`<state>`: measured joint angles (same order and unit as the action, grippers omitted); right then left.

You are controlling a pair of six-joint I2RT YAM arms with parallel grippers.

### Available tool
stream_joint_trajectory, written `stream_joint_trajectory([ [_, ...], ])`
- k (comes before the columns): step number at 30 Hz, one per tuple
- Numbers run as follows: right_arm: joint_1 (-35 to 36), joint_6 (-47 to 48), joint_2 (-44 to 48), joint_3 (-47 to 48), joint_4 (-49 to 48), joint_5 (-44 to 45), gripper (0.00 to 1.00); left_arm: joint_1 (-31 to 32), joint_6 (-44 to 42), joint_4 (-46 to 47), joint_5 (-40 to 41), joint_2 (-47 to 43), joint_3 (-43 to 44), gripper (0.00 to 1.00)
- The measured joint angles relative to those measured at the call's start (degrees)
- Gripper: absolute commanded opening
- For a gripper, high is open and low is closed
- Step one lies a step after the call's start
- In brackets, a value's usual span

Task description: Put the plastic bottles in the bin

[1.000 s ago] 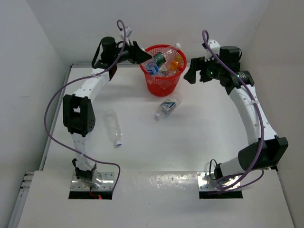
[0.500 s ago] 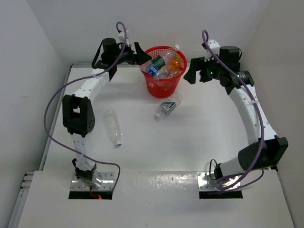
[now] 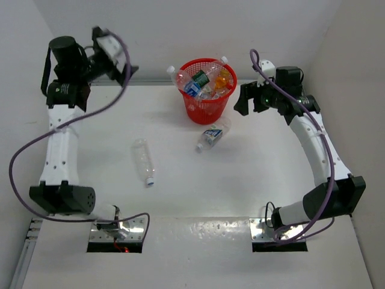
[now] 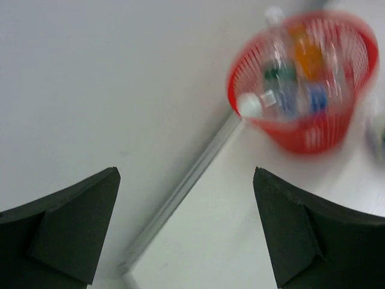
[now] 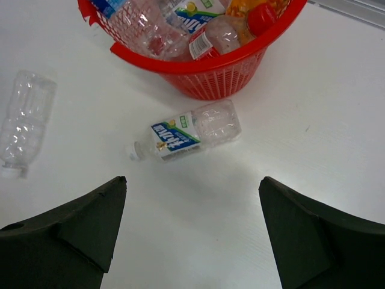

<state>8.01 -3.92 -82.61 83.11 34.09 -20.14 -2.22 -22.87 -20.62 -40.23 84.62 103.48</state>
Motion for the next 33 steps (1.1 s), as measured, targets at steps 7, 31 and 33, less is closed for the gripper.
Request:
stream_joint_trajectory([
  [7, 0.0, 2.2, 2.8, -2.7, 1.2, -0.1, 0.89, 11.0, -54.2, -37.0, 1.6, -13.6, -26.9, 1.0],
  [31, -0.1, 5.5, 0.8, -3.5, 5.4, 0.2, 0.89, 24.3, -89.7, -34.1, 26.3, -7.0, -56.9, 0.99],
  [33, -0.1, 5.5, 0.5, -3.3, 5.5, 0.2, 0.89, 23.0, -89.7, -31.9, 27.6, -4.4, -57.0, 0.99],
])
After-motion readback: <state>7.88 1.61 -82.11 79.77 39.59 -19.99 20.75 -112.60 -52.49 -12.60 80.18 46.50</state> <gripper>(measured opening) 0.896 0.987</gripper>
